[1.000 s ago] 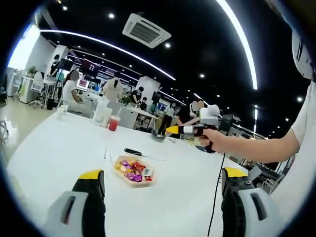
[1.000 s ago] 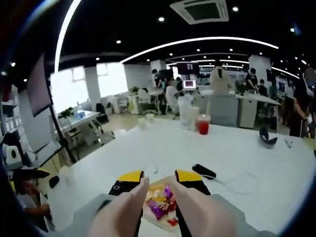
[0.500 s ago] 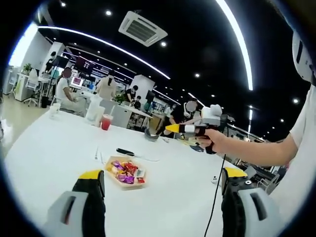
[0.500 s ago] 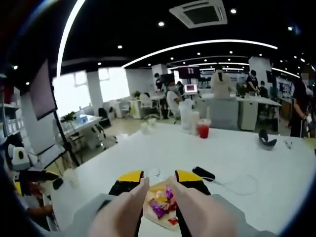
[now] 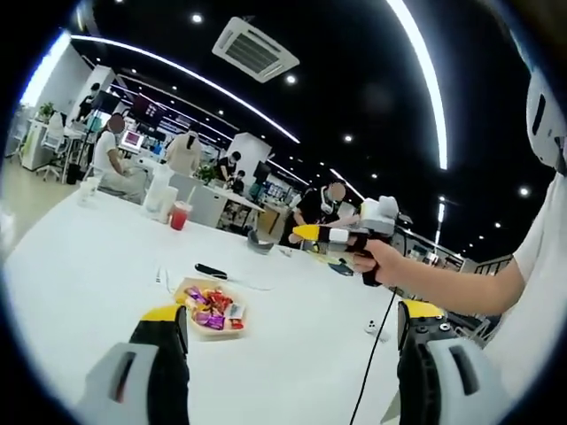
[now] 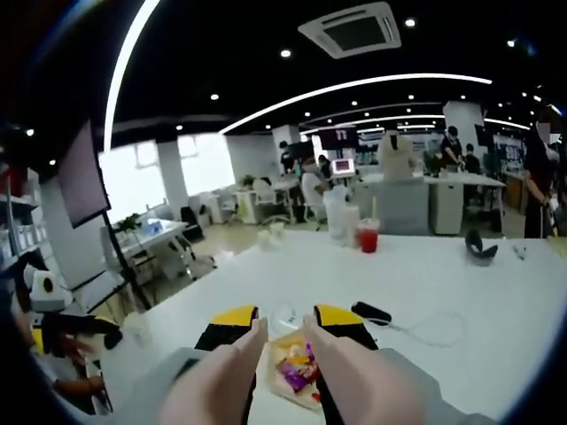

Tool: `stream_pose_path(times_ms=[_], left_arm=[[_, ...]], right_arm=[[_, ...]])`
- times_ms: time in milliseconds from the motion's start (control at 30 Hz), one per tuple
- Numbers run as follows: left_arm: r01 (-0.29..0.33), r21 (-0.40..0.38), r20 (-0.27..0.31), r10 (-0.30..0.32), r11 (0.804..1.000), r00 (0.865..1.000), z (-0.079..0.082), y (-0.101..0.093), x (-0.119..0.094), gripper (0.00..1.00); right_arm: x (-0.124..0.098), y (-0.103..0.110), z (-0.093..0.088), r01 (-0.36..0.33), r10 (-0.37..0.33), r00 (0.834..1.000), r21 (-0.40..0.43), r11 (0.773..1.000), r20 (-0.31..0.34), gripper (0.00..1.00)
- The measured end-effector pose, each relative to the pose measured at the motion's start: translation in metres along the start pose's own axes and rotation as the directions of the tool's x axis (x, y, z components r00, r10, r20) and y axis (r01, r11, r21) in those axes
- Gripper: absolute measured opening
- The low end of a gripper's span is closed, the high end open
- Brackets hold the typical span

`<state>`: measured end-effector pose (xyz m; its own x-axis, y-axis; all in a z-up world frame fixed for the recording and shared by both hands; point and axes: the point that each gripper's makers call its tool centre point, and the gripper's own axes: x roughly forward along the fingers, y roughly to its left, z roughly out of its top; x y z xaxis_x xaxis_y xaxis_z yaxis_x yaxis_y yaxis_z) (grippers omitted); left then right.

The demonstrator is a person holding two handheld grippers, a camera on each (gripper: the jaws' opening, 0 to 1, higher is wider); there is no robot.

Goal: Place the target food into the container with the food tongs after gripping and lifting it, then release it inside without dropping or visibly crushing the food.

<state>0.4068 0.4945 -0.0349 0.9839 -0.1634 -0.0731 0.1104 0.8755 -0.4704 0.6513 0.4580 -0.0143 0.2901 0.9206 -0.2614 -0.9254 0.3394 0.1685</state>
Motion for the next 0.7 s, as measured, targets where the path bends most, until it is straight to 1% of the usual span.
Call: stream_pose_path(times_ms=[167, 267, 333, 400, 567, 633, 700], left_arm=[[0.038, -0.022, -0.007, -0.038, 0.999, 0.999, -0.001, -0.009, 0.005, 0.99], [0.057, -0.027, -0.012, -0.057, 0.998, 0.998, -0.001, -0.014, 0.008, 0.99], [0.066, -0.029, -0.012, -0.066, 0.997, 0.998, 0.0, -0.016, 0.01, 0.99], [0.073, -0.034, -0.01, -0.073, 0.997, 0.997, 0.001, -0.017, 0.011, 0.99], [0.085, -0.05, -0.015, -0.086, 0.995, 0.996, 0.0, -0.019, 0.012, 0.99], [0.097, -0.039, -0.035, -0.098, 0.995, 0.995, -0.005, -0.022, 0.01, 0.99], [0.106, -0.034, -0.054, -0.108, 0.994, 0.993, -0.01, -0.023, 0.01, 0.99]], right_arm=[[-0.006, 0.005, -0.005, -0.002, 0.002, 1.0, 0.009, 1.0, -0.003, 0.24], [-0.01, 0.008, -0.005, -0.004, 0.004, 1.0, 0.018, 1.0, 0.005, 0.24], [-0.014, 0.016, -0.005, -0.006, 0.006, 1.0, 0.03, 1.0, 0.014, 0.24], [-0.014, 0.014, -0.004, -0.007, 0.006, 1.0, 0.027, 1.0, 0.016, 0.24], [-0.022, 0.017, 0.012, -0.005, 0.002, 0.999, 0.051, 0.999, 0.051, 0.24], [-0.027, 0.022, 0.022, -0.003, 0.0, 0.998, 0.04, 0.999, 0.07, 0.24], [-0.029, 0.024, 0.024, -0.003, 0.0, 0.997, 0.044, 0.999, 0.079, 0.24]])
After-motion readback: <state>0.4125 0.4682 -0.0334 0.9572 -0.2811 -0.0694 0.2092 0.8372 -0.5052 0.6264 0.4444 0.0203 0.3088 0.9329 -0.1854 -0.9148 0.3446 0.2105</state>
